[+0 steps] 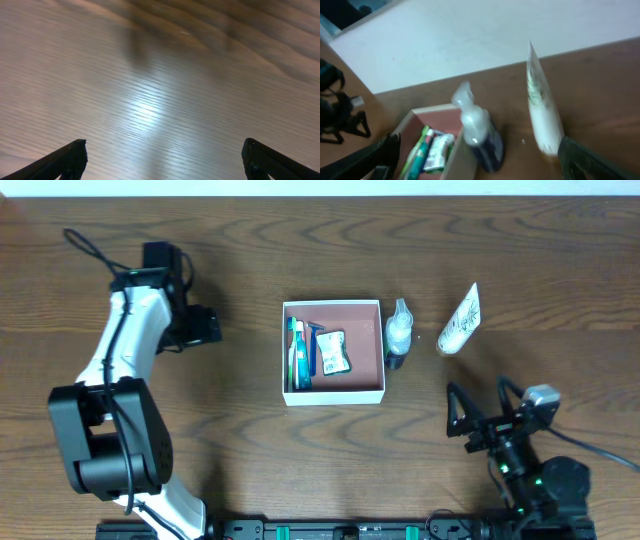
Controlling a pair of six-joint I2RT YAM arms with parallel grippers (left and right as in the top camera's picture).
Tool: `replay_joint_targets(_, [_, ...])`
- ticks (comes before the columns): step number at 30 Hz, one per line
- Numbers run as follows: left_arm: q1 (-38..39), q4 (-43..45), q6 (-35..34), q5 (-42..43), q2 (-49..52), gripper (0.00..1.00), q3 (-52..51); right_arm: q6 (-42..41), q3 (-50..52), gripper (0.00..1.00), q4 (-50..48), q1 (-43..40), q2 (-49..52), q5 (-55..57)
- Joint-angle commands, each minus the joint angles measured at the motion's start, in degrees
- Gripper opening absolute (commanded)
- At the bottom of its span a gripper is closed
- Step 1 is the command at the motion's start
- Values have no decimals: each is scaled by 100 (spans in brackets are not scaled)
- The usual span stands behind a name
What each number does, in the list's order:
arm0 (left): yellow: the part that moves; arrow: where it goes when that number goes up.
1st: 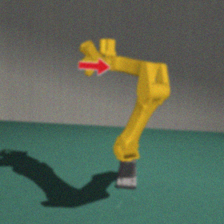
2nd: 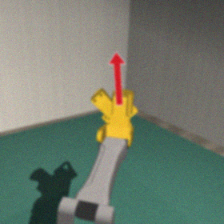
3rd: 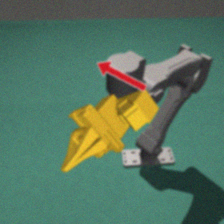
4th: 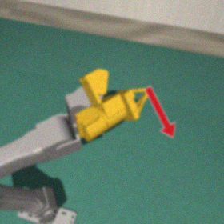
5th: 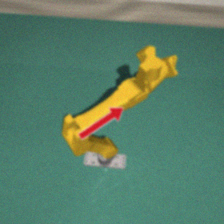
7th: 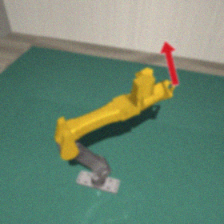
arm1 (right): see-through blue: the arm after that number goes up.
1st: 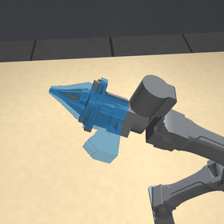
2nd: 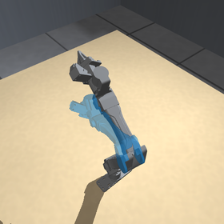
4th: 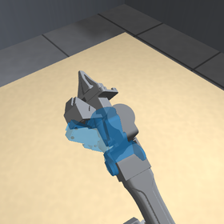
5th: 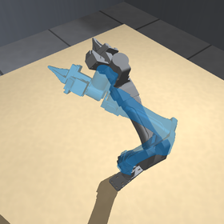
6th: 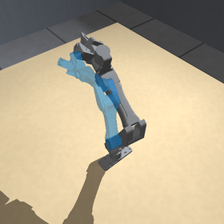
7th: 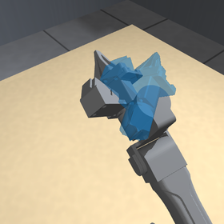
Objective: Pack container
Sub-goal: 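Reach the right gripper to the white Pantene tube and grasp it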
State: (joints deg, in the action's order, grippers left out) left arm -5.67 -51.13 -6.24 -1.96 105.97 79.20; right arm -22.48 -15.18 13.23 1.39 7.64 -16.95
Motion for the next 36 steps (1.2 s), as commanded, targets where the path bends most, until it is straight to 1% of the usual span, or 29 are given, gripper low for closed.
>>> replay_joint_targets(1, [-289,-20,-50,-90,-155,98,31,374,-1027,99,168,-35,846,-114])
replay_joint_targets(3, [-391,-20,-50,-90,-155,98,31,649,-1827,99,629,-35,1591,-7])
replay_joint_targets(5, [-461,-20,-50,-87,-155,98,31,859,-2704,99,1290,-35,2374,157])
replay_joint_targets(10, [-492,-17,-50,-87,-155,98,31,1543,-5410,99,3193,-9,4664,286])
replay_joint_targets(12, [-492,-17,-52,-85,-155,98,31,1770,-6391,99,3727,37,5427,234])
replay_joint_targets(15, [-492,-20,-50,-85,-155,98,31,1836,-7193,99,4435,39,6258,267])
replay_joint_targets(18, [-492,-20,-50,-85,-155,98,31,1880,-7375,99,4498,39,6826,404])
replay_joint_targets(20, [-492,-20,-50,-85,-155,98,31,1871,-7375,99,4463,39,7123,697])
replay_joint_targets(22, [-492,-20,-50,-85,-155,98,31,1714,-7375,99,4430,31,7490,1115])
replay_joint_targets(25, [-492,-20,-50,-85,-155,98,31,1543,-7375,99,4352,11,7903,1416])
replay_joint_targets(27, [-492,-20,-50,-85,-155,98,31,1456,-7375,94,4332,7,8164,1414])
replay_joint_targets(30, [-492,-20,-50,-87,-155,98,31,1403,-7372,82,4350,7,8454,1392])
replay_joint_targets(32, [-492,-20,-50,-85,-155,98,31,1263,-7372,78,4404,7,8614,1390])
replay_joint_targets(36, [-492,-20,-50,-87,-155,98,31,1001,-7372,64,4603,15,8813,1340])
